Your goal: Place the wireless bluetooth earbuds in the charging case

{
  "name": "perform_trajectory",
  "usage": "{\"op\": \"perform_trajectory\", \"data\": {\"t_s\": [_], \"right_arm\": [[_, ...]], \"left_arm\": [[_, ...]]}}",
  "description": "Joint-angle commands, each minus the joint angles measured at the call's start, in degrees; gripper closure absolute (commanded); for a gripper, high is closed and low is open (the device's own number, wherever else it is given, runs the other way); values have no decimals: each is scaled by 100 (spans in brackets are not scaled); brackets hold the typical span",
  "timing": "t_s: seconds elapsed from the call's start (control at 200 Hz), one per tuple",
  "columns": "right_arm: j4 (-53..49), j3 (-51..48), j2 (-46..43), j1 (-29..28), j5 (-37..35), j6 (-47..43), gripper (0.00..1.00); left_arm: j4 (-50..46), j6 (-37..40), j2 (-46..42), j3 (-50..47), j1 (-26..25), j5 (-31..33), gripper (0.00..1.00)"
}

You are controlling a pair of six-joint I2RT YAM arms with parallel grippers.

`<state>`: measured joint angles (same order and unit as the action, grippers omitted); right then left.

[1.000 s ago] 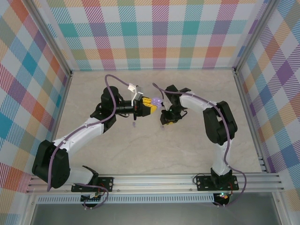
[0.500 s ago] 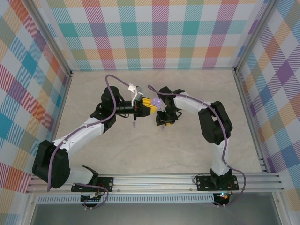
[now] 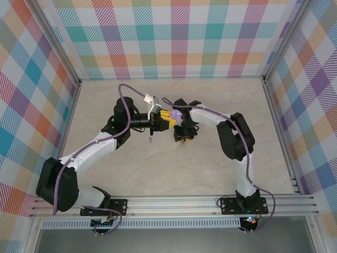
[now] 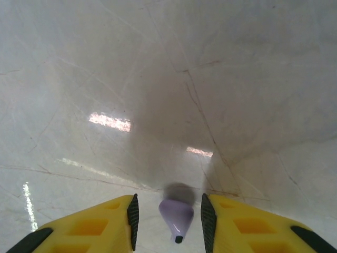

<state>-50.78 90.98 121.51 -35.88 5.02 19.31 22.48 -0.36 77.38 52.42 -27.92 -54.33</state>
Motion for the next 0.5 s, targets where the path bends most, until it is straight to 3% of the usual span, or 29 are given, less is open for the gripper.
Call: {"op": "perform_trajectory", "data": {"t_s": [0.0,0.495], "right_arm": [[-296,213,131,-85,-241,117,62],[-630,436,408,-328,-783,187,64]], "left_arm": [[-12,100,-88,208,55,-52,93],[-71,131,-121,216,50,-43,93]]}}
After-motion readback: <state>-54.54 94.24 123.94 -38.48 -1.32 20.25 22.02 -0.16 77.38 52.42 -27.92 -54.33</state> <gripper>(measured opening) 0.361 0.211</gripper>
